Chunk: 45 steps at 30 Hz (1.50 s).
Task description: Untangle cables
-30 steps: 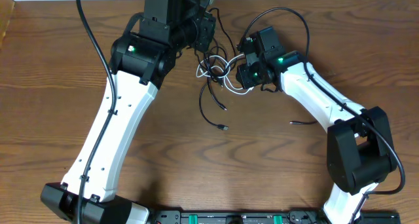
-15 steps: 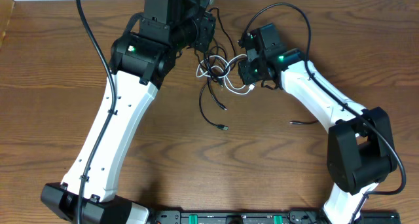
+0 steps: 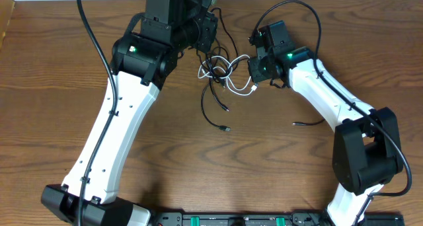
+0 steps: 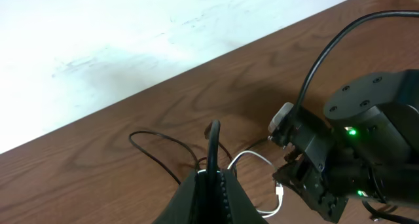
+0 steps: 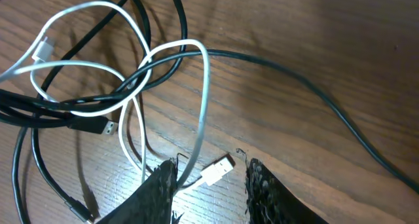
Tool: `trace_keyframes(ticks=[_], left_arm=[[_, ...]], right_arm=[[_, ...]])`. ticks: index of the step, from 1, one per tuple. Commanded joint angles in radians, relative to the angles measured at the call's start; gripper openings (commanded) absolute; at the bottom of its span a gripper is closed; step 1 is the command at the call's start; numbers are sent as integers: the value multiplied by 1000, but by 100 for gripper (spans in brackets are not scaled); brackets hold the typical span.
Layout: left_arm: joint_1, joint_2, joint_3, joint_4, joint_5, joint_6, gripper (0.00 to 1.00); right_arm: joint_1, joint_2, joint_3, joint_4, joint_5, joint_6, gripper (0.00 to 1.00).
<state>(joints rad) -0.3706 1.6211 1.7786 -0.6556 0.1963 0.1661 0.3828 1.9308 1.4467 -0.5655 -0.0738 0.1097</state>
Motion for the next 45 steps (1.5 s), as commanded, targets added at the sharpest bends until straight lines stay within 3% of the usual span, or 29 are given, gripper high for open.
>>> trace_keyframes(ticks=[1,20,37,38,41,45], left_arm=[[-4,-24,-11,2,-10,17,7],[-4,-24,-11,2,-10,17,8],[-4,-24,-11,0,-32,17,8],[-4,-24,-11,0,-32,17,7],[-4,-24,-11,0,-32,17,7],[-4,-24,-11,1,-32,17,7]], right_arm=[[5,-19,25,-8,11,-10,33],[18,-6,25,1,-26,18,34],[43,129,25,32,-41,55,33],[43,131,25,32,-41,55,30],[42,134,25,40,-35,55,1],[42,134,25,52,-5,55,1]])
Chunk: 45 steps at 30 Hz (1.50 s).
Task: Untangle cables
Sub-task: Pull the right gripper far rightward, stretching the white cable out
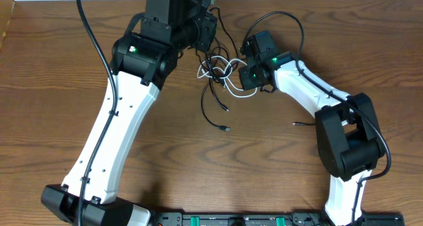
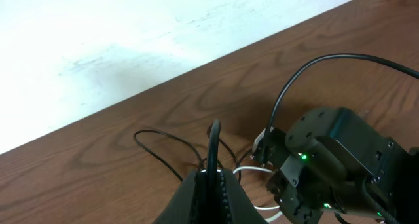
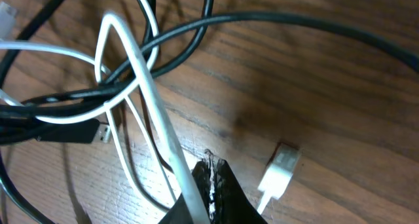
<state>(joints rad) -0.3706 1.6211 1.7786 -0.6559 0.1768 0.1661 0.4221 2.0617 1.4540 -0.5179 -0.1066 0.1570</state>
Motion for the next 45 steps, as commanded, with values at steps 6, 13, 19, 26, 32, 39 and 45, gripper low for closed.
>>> trace_keyframes(ticks=[6,13,19,26,32,39,45], left_arm=[[-4,-24,-11,2,-13,17,8],[-4,-24,-11,5,-14,18,8],[-4,-24,-11,6,-34,17,7],[-4,-24,-11,9,-136,24,7],[5,-24,-19,14,-165,50,8],[98,-24,-69,63,-272,50,7],[262,-24,-80,74,-272,39,8]], right_arm=[[3,-6,18,-26,236,16,1],[-4,-135,18,-81,422,0,1],[-61,-314,18,-147,507,-54,1],[-135,-476,18,-250,620,-60,1],[-210,-579,18,-315,684,-43,1],[-366,-648,18,-399,693,23,1],[-464,-677,18,-400,668,23,1]])
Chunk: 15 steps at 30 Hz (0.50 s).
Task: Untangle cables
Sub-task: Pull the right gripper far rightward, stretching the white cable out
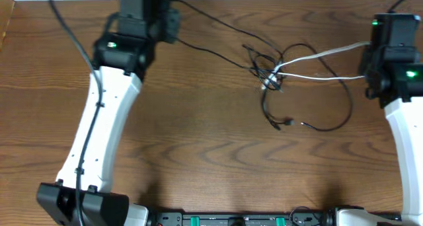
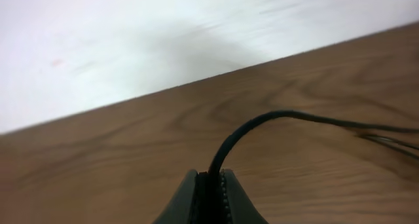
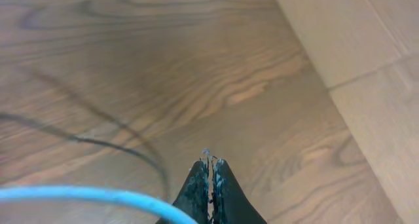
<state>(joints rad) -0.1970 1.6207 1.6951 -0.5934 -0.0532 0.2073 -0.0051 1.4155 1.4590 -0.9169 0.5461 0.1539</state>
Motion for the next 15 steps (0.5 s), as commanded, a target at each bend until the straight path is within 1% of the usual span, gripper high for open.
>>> trace_keyframes(ticks=[1,4,12,15], left_arm=[[120,-24,3,12,-40,-4,7],[187,-24,3,13,-37,-10,8],[315,-24,3,23,-38,-11,7],[367,-24,3,24,-37,-34,7]], right_arm=[[-48,-33,13,-2,16,26,1],[-75,-39,13,-5,16,29,1],[-166,-48,13,-6,11,33,1],[-206,-60,13,-6,-16,33,1]])
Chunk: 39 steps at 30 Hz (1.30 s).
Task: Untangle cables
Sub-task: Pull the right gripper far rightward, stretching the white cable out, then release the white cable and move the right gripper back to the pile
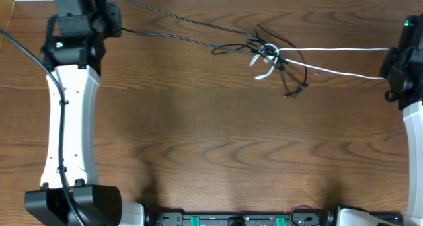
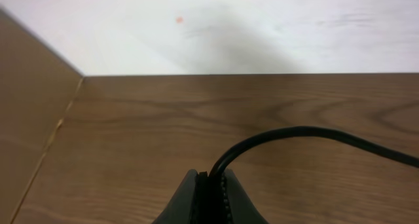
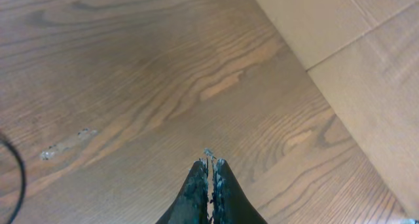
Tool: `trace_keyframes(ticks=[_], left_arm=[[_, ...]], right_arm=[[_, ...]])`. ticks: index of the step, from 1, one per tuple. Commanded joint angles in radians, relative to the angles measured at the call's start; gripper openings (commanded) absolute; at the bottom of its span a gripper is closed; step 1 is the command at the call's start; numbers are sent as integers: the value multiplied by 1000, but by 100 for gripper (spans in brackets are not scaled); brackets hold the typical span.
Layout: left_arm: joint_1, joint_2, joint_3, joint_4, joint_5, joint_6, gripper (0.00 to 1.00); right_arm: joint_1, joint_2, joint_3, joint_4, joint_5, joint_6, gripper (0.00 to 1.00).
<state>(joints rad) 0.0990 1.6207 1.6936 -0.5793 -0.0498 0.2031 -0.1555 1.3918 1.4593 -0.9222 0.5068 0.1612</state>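
The tangle has drawn into a small knot (image 1: 268,53) at the back middle of the wooden table (image 1: 198,133). Black cable (image 1: 185,24) runs taut from the knot to my left gripper (image 1: 114,18) at the far left back. In the left wrist view the left gripper (image 2: 211,175) is shut on that black cable (image 2: 294,133). Two strands of white cable (image 1: 337,51) stretch from the knot to my right gripper (image 1: 395,64) at the right edge. The right gripper (image 3: 209,164) has its jaws closed; the white cable is hidden in that view. A black loop (image 1: 294,80) hangs beside the knot.
A white wall (image 2: 262,27) rises behind the table's back edge. The table's left edge (image 2: 59,126) is close to the left gripper, and its right edge with a beige surface (image 3: 347,40) beyond is close to the right gripper. A black rail (image 1: 264,219) lines the front.
Both grippers stand farther apart: the left nearer the back left corner, the right at the right edge. The cables are tauter, the knot is tighter, and the loose black ends have drawn in.
First the tangle lay loose at the back middle, my left gripper shut on black cable and my right open over the white plug. Then the right was shut on white cable. Later the arms were wide apart with the tangle stretched, and now wider.
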Motion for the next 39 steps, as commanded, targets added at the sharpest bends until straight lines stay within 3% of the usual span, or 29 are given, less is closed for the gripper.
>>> trace_keyframes(ticks=[1,11,15,20,27,39], left_arm=[[86,-24,5,10,-40,-32,8],[237,-23,4,17,-29,-68,7],[275,-24,4,11,95,-94,7],[264,-23,4,4,126,-97,7],[170,-23,4,-11,155,-96,7],[-125,-24,4,-26,154,-95,8]], right_arm=[[-68,-40,13,-1,16,25,1],[-180,-92,13,2,-15,25,1],[-184,-94,13,1,-32,25,1],[-183,-93,13,-2,-96,25,1],[-164,-84,13,-4,-201,16,1],[61,7,13,-6,-200,6,4]])
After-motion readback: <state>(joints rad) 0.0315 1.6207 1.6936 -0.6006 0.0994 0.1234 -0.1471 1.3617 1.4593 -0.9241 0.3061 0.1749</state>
